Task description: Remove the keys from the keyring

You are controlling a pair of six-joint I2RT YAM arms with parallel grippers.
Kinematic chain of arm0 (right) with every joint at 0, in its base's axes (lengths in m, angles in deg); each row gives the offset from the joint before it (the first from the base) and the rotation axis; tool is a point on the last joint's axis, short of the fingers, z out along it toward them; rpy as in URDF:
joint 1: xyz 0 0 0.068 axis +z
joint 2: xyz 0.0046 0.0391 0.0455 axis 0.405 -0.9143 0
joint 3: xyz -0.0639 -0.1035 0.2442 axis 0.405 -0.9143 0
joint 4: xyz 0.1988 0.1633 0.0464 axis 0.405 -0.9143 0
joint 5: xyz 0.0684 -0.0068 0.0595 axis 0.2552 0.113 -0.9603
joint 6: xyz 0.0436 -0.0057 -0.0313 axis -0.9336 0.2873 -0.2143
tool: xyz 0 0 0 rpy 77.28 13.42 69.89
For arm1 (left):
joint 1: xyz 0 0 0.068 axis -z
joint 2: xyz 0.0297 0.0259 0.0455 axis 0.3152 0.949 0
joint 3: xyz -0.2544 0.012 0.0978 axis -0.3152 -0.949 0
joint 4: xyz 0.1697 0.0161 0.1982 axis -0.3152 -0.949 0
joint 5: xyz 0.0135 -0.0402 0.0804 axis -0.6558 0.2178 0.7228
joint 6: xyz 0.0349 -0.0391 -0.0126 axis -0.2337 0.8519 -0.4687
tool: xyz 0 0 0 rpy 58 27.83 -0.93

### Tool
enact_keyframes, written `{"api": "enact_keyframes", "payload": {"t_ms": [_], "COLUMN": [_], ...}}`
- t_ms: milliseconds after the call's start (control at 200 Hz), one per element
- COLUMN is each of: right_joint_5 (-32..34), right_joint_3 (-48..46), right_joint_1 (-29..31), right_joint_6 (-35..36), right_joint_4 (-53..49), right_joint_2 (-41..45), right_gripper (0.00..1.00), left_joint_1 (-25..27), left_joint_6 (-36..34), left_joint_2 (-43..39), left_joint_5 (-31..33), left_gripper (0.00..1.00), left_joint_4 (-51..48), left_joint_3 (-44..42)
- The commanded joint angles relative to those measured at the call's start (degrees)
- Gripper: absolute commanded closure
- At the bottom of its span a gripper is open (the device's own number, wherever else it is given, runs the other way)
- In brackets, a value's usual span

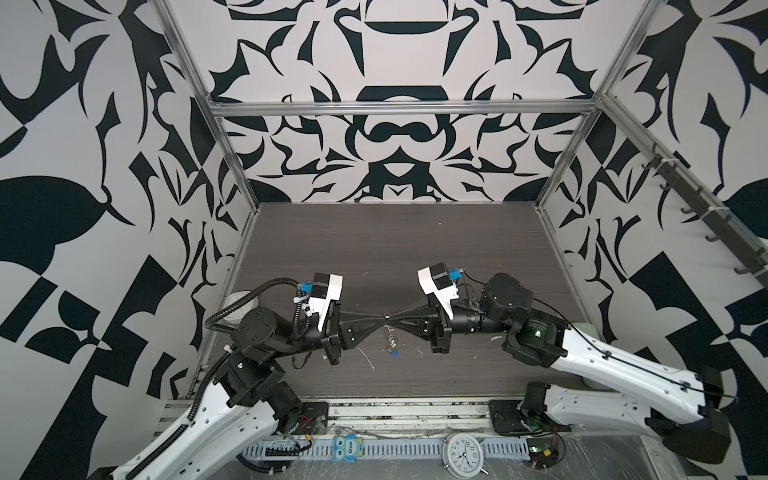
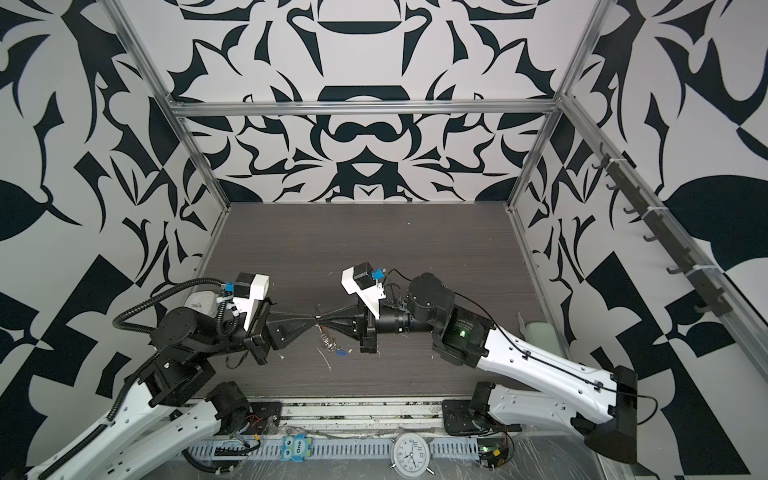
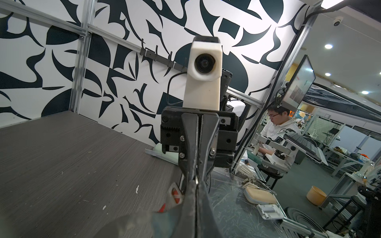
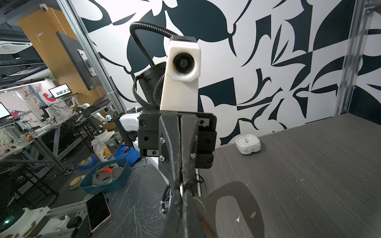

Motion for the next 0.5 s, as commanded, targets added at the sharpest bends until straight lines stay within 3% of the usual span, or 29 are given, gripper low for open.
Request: {"api": "enact_keyframes", "payload": {"t_ms": [0,120,495], "right_joint_5": [2.99,3.77,4.07], "right_joint_3": [0.64,2.00,4.47], "right_joint_1": [0.13,0.14,0.14], "right_joint_6": [2.07,3.62,6.07], "right_joint_4": [-2.08,-6.92,-13.63], "right_joint_2": [1.69,2.49,2.85], "right_gripper": [1.00,1.00,1.00], "left_joint_1": [0.20,0.21,0.20], "left_joint_6": [-0.04,-0.96,-4.96], "left_joint_2": [-0.55,-1.69,4.84], "left_joint_5": [0.22,1.39,1.42], "left_gripper": [0.89,0.74,0.69], "left_joint_4": [-1.74,-7.40,-26.55], "left_joint_3": [1.77,3.41,12.27]}}
